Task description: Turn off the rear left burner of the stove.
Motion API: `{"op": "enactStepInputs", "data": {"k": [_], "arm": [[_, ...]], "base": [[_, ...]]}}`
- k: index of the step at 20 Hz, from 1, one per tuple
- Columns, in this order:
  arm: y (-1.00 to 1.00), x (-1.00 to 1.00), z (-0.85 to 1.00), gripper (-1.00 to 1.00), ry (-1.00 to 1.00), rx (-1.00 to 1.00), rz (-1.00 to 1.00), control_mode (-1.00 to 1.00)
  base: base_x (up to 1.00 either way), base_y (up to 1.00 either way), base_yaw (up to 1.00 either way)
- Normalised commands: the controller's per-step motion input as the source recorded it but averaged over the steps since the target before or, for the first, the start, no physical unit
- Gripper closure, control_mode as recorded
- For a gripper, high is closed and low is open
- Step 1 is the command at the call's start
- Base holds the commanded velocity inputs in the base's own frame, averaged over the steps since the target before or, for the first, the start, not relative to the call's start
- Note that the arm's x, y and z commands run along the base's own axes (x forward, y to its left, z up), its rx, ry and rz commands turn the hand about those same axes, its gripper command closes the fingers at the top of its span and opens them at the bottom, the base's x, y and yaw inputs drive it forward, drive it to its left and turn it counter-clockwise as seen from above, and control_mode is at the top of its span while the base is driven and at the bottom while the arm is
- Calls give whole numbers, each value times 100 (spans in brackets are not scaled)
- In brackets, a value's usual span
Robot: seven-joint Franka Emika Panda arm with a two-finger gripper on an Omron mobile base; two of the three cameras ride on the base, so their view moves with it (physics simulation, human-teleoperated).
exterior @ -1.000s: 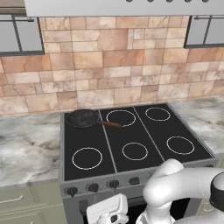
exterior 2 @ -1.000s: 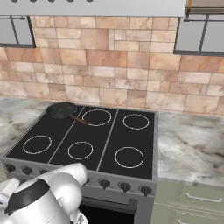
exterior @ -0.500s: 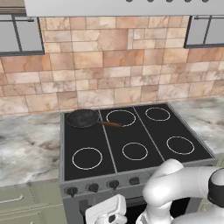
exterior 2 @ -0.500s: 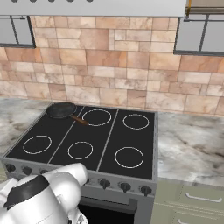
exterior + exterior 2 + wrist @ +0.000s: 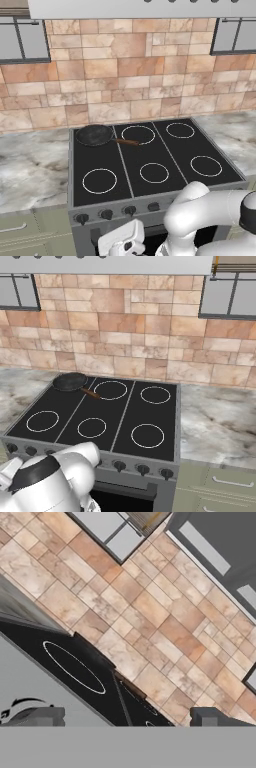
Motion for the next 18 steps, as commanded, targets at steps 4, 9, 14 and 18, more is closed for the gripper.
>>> {"op": "enactStepInputs", "data": {"k": [4,9,14,18], "arm": [[-13,14,0,-100,0,0,0,-100],[-2,20,0,-100,0,0,0,-100],[0,22,0,-100,0,0,0,-100],[0,6,-8,-100,0,0,0,-100]], "base": [[0,0,0],[0,0,0],[0,0,0],[0,0,0]]}}
